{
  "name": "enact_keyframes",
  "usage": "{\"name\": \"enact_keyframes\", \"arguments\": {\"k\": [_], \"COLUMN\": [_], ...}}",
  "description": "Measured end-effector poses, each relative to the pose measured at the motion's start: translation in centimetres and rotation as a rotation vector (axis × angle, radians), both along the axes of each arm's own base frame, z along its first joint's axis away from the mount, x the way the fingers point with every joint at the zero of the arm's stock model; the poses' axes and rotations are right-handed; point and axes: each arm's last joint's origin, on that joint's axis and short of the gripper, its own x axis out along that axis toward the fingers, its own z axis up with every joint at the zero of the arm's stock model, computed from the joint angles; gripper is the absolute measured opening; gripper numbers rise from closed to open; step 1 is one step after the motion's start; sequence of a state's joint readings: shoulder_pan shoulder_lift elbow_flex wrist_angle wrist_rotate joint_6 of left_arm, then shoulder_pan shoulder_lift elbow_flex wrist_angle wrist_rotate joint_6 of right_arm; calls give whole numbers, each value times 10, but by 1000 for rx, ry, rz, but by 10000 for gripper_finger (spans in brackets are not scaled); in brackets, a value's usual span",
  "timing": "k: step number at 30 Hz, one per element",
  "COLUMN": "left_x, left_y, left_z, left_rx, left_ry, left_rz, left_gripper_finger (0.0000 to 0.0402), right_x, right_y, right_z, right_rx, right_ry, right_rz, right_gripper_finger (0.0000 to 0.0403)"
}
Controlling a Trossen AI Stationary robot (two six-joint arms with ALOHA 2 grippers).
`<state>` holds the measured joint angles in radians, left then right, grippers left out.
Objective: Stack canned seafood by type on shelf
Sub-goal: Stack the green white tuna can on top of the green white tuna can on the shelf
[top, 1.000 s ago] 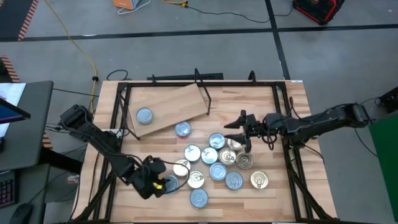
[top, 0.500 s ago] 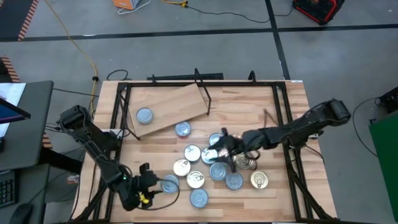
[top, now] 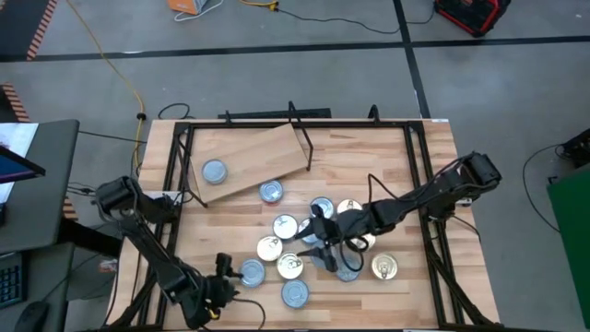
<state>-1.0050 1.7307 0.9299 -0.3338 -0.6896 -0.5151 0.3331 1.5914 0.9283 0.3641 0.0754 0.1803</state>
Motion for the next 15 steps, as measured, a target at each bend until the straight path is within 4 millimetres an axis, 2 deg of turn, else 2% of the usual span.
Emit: {"name": "enact_keyframes", "arguments": {"k": [7, 15], "left_x": [9, 12], "left_y": [-13, -13], "left_z": [2, -4], "left_rx": [257, 321], "left_ry": [20, 52], "left_rz": [-154, -211], "left_gripper_finger": [174, 98], "right_x": [-3, -3], "right_y": [8, 9], "right_z": [0, 0], "right_rx": [4, 3], "right_ry": [6, 6], "right_rz": [23, 25], "right_gripper_finger": [244, 244]}}
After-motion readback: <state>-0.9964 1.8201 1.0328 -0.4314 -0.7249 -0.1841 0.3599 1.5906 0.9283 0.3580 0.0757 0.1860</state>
